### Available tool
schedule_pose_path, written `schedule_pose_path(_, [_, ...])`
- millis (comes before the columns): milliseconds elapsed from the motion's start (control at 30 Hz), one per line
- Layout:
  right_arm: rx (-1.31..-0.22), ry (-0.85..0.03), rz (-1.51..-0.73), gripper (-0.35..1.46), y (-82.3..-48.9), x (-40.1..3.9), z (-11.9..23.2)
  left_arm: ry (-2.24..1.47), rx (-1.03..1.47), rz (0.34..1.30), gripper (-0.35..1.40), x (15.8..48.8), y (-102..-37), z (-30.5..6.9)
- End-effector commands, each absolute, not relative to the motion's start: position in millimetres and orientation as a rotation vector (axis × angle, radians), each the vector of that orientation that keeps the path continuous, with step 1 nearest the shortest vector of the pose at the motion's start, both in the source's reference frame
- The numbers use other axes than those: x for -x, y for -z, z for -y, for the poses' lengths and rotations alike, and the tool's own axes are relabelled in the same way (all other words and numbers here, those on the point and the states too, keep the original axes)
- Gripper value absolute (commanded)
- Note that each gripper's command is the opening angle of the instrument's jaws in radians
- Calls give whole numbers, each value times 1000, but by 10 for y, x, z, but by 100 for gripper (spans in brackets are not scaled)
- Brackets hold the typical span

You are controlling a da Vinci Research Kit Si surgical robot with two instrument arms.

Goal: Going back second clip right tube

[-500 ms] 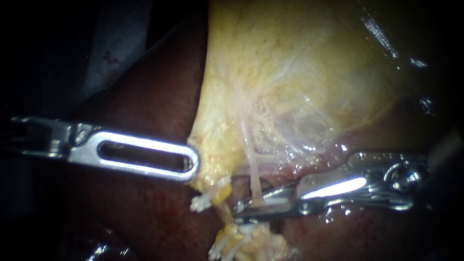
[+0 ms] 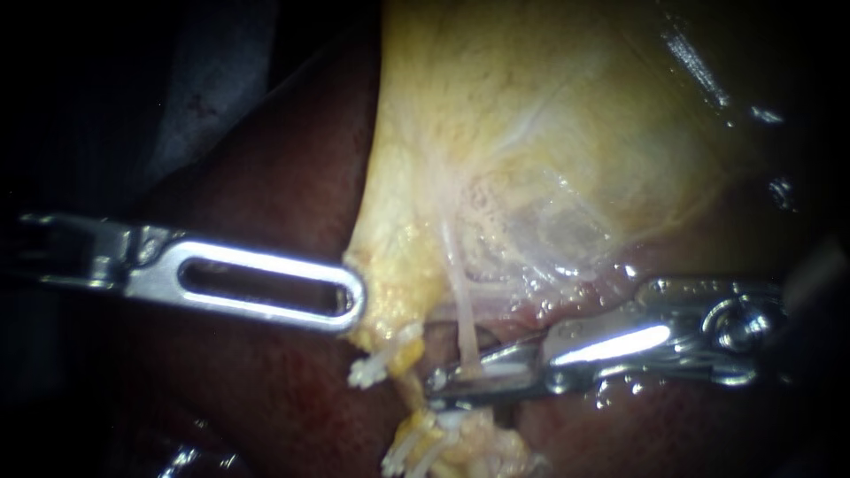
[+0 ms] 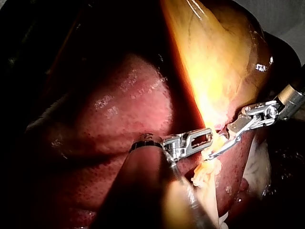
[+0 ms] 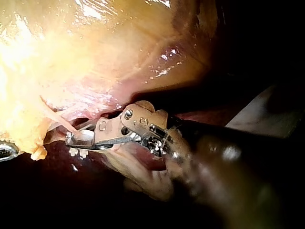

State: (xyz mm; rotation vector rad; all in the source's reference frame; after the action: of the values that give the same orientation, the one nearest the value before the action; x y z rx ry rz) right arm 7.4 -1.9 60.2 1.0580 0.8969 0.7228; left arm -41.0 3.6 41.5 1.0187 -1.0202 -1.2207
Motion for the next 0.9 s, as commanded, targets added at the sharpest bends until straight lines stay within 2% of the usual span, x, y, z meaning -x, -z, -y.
schedule_pose_path(33, [-1051,-712,-907,11,-602,-74,19,1221,-1018,1020,-35,410,-415,-36])
schedule_pose_path(200, [-997,-639,-956,36,-602,-79,18,1221,-1019,1020,-35,410,-415,-36])
schedule_pose_path(333, [-975,-609,-985,43,-603,-82,17,1221,-1019,1020,-35,410,-415,-36])
schedule_pose_path(667, [-930,-564,-1020,47,-604,-84,16,1221,-1018,1020,-35,410,-415,-36])
schedule_pose_path(900, [-885,-553,-1043,49,-597,-67,10,1221,-1018,1020,-35,410,-415,-36])
